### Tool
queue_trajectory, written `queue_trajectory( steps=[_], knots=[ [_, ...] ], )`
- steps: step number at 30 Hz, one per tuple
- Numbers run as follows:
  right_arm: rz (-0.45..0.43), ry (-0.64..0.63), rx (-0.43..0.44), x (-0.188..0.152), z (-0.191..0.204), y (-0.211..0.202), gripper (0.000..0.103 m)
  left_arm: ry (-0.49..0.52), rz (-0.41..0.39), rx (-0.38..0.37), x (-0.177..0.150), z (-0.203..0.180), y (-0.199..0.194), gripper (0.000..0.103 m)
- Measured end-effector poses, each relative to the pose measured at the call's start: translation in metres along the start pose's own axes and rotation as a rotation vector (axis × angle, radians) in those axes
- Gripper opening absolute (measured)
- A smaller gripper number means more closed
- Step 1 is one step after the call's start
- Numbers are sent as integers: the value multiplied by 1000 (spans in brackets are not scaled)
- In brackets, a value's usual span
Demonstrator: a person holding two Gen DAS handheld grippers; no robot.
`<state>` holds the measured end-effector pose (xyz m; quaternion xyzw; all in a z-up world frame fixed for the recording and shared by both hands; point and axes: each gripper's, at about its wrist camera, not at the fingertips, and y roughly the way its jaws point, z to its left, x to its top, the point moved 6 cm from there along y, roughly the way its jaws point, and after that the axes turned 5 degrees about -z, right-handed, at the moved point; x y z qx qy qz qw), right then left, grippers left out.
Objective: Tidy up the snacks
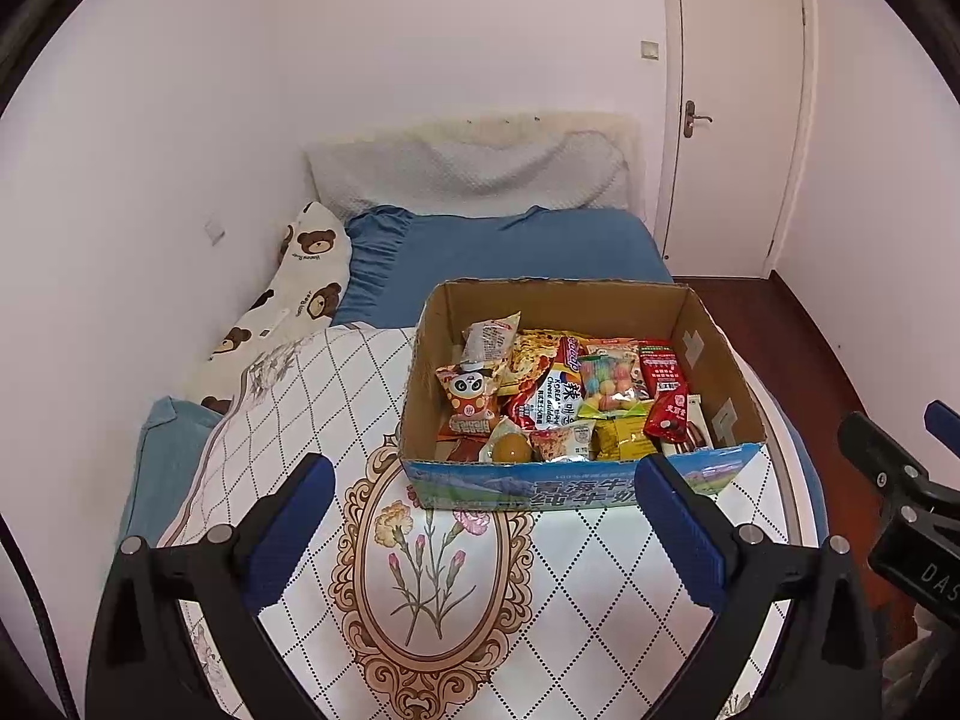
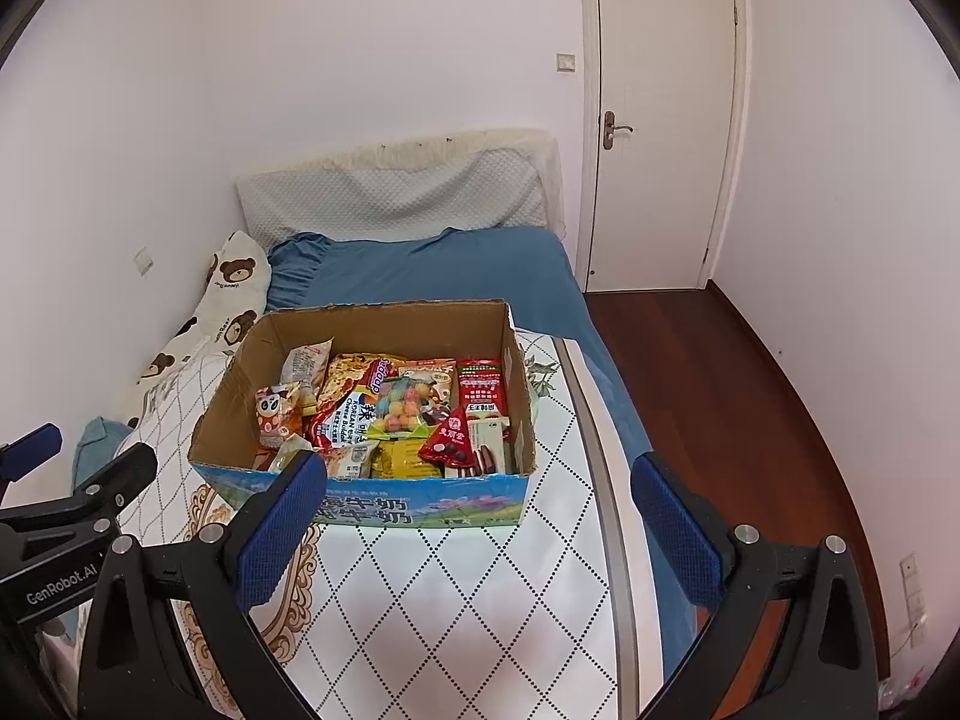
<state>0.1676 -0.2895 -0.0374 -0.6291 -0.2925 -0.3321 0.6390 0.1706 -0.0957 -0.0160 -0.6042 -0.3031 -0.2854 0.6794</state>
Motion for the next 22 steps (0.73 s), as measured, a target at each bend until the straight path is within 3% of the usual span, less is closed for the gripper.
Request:
queue_trajectory(
  steps=[22],
  knots=[
    [-4, 8, 4, -1, -2, 0, 103, 13, -32, -8, 4, -2, -7, 103]
  ],
)
